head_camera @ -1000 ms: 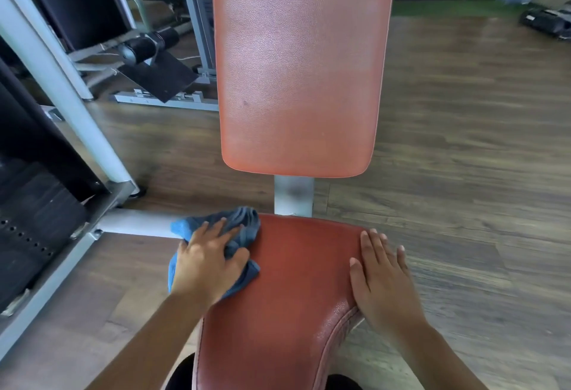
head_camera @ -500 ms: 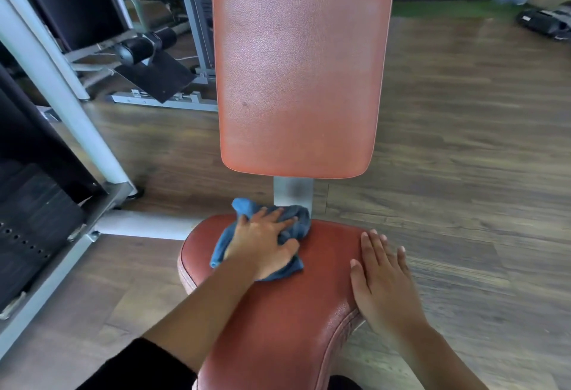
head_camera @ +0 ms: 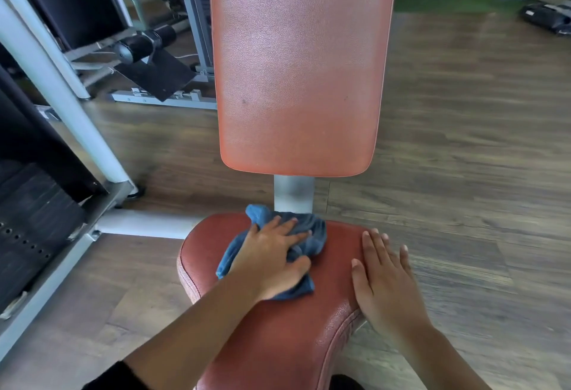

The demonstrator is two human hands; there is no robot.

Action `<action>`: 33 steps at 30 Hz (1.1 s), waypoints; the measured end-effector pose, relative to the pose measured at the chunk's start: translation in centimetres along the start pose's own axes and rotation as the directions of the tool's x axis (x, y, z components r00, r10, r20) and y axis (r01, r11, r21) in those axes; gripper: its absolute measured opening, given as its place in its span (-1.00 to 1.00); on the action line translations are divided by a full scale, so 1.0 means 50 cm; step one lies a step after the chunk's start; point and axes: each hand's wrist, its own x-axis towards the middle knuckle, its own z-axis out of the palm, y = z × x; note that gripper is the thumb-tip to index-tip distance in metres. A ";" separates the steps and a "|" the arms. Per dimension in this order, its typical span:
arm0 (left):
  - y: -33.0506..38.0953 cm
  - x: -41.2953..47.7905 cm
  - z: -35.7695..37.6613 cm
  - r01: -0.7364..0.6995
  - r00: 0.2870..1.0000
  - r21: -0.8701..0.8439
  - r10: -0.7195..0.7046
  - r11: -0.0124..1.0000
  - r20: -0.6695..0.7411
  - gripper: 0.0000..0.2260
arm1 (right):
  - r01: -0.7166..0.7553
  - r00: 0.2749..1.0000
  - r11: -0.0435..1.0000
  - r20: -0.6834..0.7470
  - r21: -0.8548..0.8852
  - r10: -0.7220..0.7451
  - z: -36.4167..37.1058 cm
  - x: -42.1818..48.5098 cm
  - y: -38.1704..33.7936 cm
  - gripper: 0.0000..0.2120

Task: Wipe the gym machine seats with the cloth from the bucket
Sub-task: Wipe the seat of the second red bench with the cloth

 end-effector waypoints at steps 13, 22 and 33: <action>0.027 0.024 -0.002 0.119 0.993 0.059 -0.119 0.991 -0.008 -0.42 | -0.001 1.000 0.999 0.019 0.034 0.000 -0.003 0.000 0.002 -0.17; 0.021 -0.090 -0.069 -0.137 0.966 -0.441 0.022 0.887 -0.257 -0.65 | 0.000 0.999 0.878 -0.037 0.479 0.020 -0.076 0.006 -0.058 -0.48; -0.181 -0.056 -0.020 0.215 0.934 -0.242 -0.272 0.946 -0.232 -0.59 | 0.328 0.928 0.941 0.158 0.077 -0.337 -0.023 0.058 -0.265 -0.37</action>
